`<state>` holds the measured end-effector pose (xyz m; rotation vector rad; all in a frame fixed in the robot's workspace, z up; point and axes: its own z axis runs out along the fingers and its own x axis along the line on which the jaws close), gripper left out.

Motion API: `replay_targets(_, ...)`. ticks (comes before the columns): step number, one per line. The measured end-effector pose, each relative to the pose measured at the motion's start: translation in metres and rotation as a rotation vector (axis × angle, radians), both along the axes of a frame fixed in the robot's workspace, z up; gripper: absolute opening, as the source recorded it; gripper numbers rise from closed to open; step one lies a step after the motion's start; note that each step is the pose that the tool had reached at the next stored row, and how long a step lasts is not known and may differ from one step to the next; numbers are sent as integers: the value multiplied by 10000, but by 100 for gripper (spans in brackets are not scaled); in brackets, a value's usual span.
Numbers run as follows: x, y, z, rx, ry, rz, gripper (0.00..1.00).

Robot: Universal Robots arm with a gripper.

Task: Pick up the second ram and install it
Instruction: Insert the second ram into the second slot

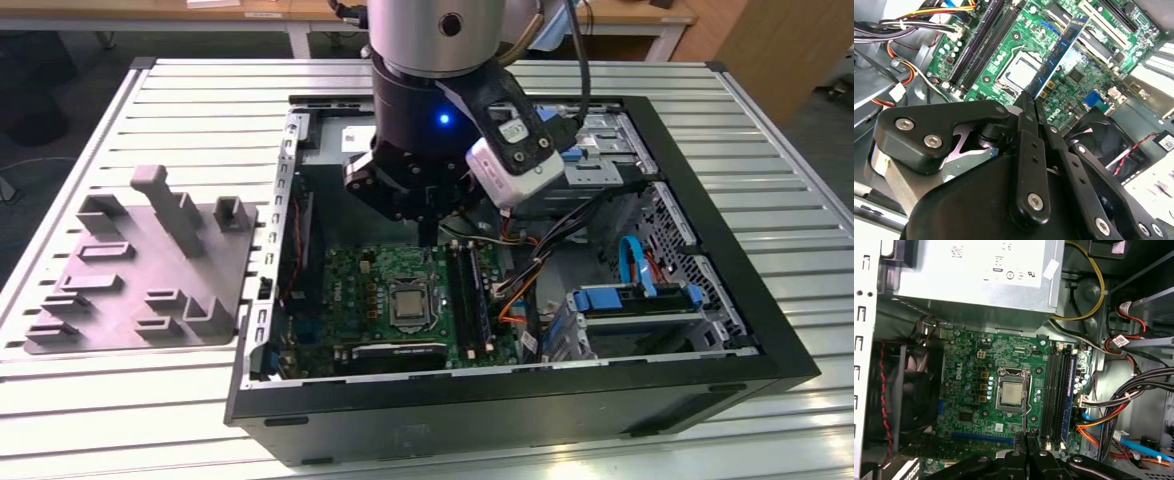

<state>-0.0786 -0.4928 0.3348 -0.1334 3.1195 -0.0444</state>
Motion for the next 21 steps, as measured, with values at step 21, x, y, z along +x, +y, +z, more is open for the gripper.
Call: replay_targets(21,165,5,-40,5,1,0,13)
